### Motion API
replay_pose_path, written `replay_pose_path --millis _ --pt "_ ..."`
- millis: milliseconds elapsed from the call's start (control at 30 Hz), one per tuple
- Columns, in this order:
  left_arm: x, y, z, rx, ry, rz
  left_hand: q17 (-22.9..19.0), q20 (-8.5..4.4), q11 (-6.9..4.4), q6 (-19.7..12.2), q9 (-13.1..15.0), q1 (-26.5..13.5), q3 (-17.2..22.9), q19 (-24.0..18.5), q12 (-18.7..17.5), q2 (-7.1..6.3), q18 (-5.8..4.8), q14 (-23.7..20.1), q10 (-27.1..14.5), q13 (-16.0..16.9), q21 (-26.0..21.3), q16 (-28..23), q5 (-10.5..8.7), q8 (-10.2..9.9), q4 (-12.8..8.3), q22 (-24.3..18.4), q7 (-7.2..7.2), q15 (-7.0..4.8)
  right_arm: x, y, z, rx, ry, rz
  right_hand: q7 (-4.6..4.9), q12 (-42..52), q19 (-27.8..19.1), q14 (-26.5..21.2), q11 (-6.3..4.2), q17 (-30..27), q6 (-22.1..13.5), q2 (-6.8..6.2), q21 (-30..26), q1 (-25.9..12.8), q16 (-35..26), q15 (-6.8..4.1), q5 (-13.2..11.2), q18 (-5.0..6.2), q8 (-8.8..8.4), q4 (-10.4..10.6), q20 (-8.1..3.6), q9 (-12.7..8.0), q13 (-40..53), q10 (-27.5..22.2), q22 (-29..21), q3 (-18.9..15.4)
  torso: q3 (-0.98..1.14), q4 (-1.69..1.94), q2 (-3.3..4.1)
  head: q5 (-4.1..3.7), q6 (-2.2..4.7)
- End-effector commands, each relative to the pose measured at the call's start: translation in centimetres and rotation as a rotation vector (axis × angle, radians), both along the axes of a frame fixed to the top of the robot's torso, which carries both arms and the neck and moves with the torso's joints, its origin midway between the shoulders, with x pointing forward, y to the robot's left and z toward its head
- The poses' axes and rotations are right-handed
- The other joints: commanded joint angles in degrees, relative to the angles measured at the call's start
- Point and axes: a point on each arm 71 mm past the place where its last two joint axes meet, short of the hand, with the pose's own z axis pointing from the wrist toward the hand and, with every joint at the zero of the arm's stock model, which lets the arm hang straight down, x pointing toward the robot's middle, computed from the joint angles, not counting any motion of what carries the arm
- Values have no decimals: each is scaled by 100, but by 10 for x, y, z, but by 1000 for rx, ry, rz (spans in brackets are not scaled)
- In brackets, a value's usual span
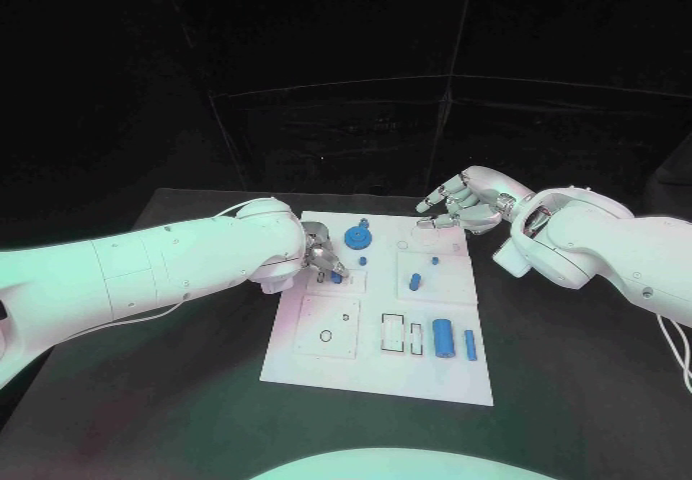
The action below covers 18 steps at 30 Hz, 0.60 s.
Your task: Assemble the parts on the task board
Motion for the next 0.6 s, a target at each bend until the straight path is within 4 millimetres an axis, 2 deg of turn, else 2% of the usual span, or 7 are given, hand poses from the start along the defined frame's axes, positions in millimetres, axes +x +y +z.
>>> replay_pose_path --millis 33,267,600 --pt "-1 1 -2 11 19 3 1509 -53 8 68 -9 -76 -106 162 46 6 -106 604 44 16 42 18 -4 -39 36 411 2 -34 0 2 1 2 -2 12 -3 -31 -22 368 -28 466 51 42 -17 -33 -28 -48 36 70 22 -5 -11 -8 -10 -11 132 -39 -2 4 -1 -1 -7" --pt "0 0 -2 11 16 7 1509 -53 6 110 -26 -178 -406 169 60 -12 -110 604 63 32 52 18 -3 -52 146 434 0 -34 0 2 1 3 -3 12 -3 -33 -23 368 -28 467 51 42 -18 -32 -28 -48 36 71 22 -6 -11 -8 -12 -12 130 -39 -3 4 -2 -3 -12" --pt "1 0 -1 8 8 16 1509 -54 9 167 -52 -388 -1186 177 71 -60 -114 604 80 49 63 18 -21 -74 435 466 0 -33 0 1 1 3 -4 12 -4 -39 -23 367 -28 462 49 35 -20 -37 -32 -48 17 71 25 -5 -12 -9 -19 -17 128 -53 -4 4 -2 -9 -12"
